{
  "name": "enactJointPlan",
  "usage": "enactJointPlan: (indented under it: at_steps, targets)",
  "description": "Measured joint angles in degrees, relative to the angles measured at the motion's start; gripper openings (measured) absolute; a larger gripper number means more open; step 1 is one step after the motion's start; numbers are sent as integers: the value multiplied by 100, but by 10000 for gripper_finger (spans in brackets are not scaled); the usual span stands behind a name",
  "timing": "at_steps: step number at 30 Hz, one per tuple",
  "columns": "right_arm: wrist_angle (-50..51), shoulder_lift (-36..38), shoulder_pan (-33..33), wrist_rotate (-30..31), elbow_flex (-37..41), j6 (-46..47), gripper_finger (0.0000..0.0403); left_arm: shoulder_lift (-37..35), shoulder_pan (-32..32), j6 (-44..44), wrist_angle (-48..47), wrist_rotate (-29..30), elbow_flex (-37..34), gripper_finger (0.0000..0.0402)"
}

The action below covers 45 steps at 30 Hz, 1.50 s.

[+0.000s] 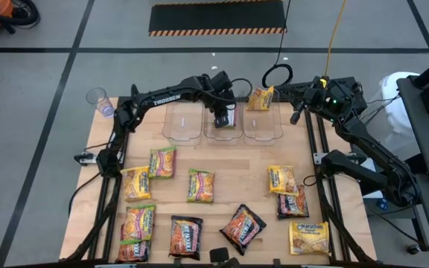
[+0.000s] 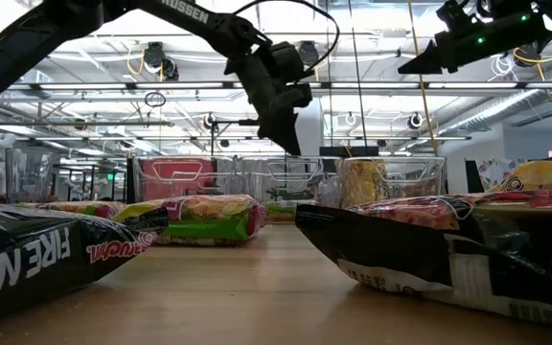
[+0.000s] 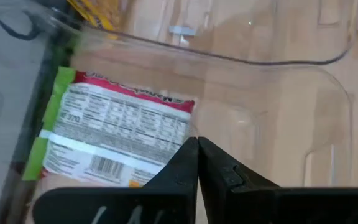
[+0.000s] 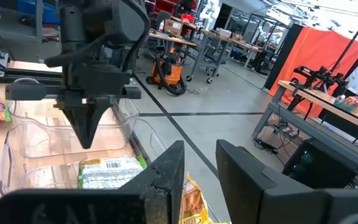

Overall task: Sort Maruchan noodles
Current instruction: Adjust the green noodle pack in the center transparent bin

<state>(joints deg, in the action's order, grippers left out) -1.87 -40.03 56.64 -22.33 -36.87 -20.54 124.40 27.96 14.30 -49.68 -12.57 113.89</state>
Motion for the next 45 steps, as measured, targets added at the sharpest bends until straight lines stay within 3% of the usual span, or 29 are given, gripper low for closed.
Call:
enactJointPlan:
  at_steps: [21,32,38,45]
  targets:
    - [50,0,0,-2,-1,40,89,102,-240,-176,-109,319,76,6]
    - [46,0,0,-2,-1,34,89,102,-299,370,-106,94,76,91]
    - [44,0,0,-2,-1,33,89,201,-374,904,5,679,76,96]
    - [42,4,8,0,1,16,89,601,-356,468,-217,470,74,97]
